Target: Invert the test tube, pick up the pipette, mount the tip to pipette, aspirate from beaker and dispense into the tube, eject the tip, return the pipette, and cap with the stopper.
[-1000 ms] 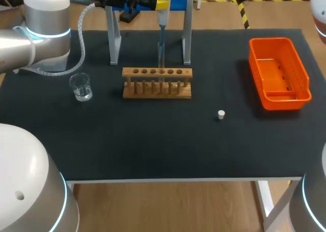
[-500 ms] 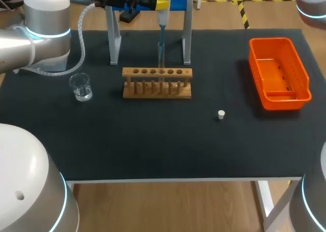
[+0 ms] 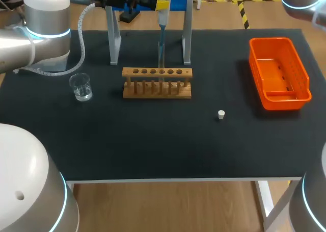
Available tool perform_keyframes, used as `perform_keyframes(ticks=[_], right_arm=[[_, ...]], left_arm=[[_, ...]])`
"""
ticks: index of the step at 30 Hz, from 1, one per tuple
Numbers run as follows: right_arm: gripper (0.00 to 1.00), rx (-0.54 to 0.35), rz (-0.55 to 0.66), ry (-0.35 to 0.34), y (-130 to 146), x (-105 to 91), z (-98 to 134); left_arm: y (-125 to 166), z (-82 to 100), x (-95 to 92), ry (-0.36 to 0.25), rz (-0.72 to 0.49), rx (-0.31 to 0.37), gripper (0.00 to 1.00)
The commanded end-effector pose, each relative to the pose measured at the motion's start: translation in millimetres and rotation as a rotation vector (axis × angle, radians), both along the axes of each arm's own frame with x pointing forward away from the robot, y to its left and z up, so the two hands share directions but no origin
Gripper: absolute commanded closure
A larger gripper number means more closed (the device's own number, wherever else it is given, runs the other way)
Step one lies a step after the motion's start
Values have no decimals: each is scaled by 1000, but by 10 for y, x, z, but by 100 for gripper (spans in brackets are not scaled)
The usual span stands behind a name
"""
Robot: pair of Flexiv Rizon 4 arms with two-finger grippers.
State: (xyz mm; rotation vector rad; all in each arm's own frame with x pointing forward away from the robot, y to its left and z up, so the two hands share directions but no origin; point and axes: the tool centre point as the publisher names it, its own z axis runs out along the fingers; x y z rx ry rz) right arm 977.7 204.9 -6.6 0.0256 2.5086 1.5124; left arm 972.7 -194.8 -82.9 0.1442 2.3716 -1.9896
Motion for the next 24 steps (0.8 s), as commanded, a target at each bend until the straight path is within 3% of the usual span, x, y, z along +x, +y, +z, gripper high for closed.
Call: perform_keyframes(ticks=[1,24], right_arm=[[100,0,3,1,7,2,39],[100,20,-8,41,117,1,34]], left_arm=[[4,8,8,1,-2,3,100],[4,8,8,1,-2,3,100]])
